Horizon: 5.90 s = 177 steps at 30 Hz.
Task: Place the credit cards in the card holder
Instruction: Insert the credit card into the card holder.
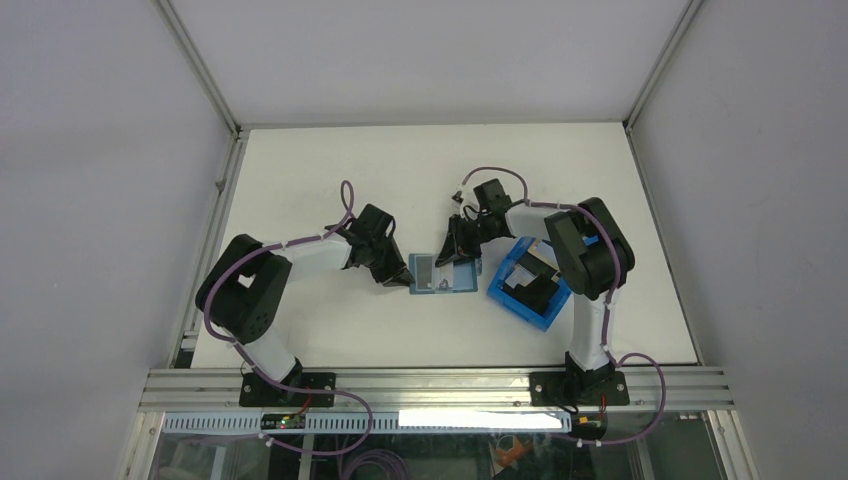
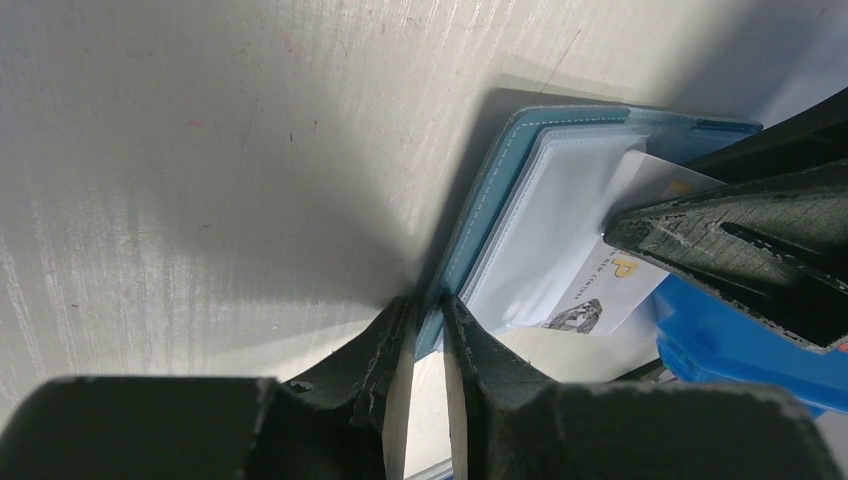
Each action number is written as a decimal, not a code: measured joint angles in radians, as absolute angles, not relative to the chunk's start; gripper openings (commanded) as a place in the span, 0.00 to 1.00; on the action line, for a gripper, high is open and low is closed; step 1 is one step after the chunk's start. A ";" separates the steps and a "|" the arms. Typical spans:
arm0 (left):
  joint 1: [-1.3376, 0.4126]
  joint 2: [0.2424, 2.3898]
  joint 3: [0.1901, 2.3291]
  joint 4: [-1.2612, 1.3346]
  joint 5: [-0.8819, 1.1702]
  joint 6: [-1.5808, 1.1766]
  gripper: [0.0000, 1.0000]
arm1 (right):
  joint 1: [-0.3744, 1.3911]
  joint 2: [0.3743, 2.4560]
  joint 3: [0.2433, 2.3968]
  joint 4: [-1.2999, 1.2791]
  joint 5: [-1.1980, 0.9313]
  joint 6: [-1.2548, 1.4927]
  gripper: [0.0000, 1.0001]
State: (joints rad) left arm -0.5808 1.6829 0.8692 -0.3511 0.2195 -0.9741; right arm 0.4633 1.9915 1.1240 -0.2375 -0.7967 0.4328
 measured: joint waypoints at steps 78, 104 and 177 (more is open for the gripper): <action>-1.067 1.776 1.120 -0.253 -0.365 -0.732 0.19 | 0.486 1.954 1.150 -0.321 -0.712 0.376 0.43; -1.065 1.842 1.174 -0.332 -0.467 -0.776 0.22 | 0.490 1.958 1.171 -0.356 -0.702 0.375 0.50; -1.047 1.870 1.221 -0.339 -0.370 -0.868 0.12 | 0.503 1.957 1.196 -0.372 -0.665 0.408 0.56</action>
